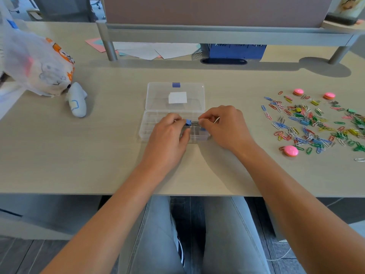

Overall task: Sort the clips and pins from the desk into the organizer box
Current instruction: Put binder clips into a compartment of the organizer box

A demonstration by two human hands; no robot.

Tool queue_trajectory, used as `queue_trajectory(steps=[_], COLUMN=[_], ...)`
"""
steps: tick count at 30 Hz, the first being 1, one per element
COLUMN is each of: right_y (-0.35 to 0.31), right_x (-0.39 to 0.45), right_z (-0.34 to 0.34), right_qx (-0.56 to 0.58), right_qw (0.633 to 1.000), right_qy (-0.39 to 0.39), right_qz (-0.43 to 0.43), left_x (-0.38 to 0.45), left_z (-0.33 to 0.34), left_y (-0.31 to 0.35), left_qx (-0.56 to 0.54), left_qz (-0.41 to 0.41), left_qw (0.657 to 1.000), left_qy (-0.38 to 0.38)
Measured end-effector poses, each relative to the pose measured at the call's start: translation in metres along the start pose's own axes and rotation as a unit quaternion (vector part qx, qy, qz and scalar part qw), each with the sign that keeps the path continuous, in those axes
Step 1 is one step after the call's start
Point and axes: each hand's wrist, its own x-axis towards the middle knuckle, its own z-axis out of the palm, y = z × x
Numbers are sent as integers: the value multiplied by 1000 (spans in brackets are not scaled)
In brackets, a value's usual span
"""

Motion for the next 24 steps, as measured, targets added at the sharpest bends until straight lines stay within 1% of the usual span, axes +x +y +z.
queue_trajectory(steps=[4, 9, 12, 17, 20, 24], right_y=[-5, -16, -19, -18, -16, -12], right_x=[9, 22, 28, 32, 31, 30], right_z=[-7, -13, -14, -14, -14, -16], right_qx=[-32, -31, -24, -39, -43, -64], right_qw=[998, 988, 983, 977, 977, 978], right_qy=[-62, -148, -178, -208, -208, -196], right_qz=[2, 32, 44, 32, 17, -30], left_x=[0, 0, 0, 0, 0, -1], left_z=[0, 1, 0, 1, 1, 1], left_y=[0, -1, -1, -2, -1, -1], left_qx=[-3, -21, -26, -24, -26, -29], left_qz=[-7, -17, -18, -15, -15, -18], left_qw=[1000, 1000, 1000, 1000, 1000, 999], left_qy=[-2, 1, 3, 7, 8, 10])
